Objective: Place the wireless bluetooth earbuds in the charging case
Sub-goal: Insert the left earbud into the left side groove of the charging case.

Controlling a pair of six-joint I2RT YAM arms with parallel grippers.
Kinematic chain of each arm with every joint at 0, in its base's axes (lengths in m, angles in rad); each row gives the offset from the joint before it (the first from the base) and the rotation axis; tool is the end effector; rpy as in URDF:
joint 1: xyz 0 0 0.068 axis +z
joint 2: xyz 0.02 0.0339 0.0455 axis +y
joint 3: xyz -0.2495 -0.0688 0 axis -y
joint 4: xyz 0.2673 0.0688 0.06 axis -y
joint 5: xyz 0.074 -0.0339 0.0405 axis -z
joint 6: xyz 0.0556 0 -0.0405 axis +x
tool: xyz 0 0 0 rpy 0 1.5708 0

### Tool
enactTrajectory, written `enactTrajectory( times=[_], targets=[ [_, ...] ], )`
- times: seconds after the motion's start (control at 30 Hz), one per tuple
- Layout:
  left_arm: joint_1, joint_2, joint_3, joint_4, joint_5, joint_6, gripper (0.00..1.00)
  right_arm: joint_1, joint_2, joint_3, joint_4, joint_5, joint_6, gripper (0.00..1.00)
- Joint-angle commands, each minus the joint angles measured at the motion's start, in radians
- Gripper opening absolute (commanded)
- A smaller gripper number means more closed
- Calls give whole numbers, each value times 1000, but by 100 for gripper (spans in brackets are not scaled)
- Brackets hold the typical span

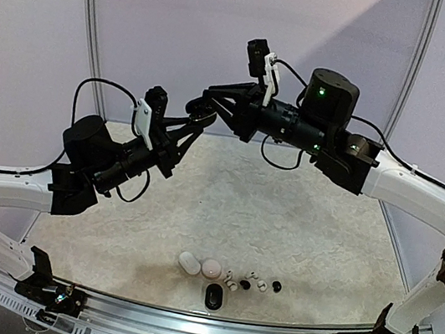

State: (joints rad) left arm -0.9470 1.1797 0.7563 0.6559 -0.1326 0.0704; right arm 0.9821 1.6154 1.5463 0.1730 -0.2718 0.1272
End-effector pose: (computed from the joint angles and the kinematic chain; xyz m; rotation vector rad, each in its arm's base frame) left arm 0.1922 -0.2545 0.3188 0.5647 1.2480 -0.6504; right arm 0.2257 0.3649 0.4174 -0.8575 1.3145 1.0872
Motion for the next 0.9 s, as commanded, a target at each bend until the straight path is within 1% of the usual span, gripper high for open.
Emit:
enactTrajectory(
  times=[0.0,0.23,0.6,0.87],
  targets=[
    [-15,12,27,-9,-14,-8,0,17,-27,-26,62,-23,64,0],
    [-15,13,28,-3,-6,-1,0,22,12,-15,34,14,75,0],
    [-13,6,20,5,-5,9,0,21,62,16,-12,23,77,0],
    [-12,1,17,9,-3,15,0,21,68,12,-24,49,67,0]
  ],
)
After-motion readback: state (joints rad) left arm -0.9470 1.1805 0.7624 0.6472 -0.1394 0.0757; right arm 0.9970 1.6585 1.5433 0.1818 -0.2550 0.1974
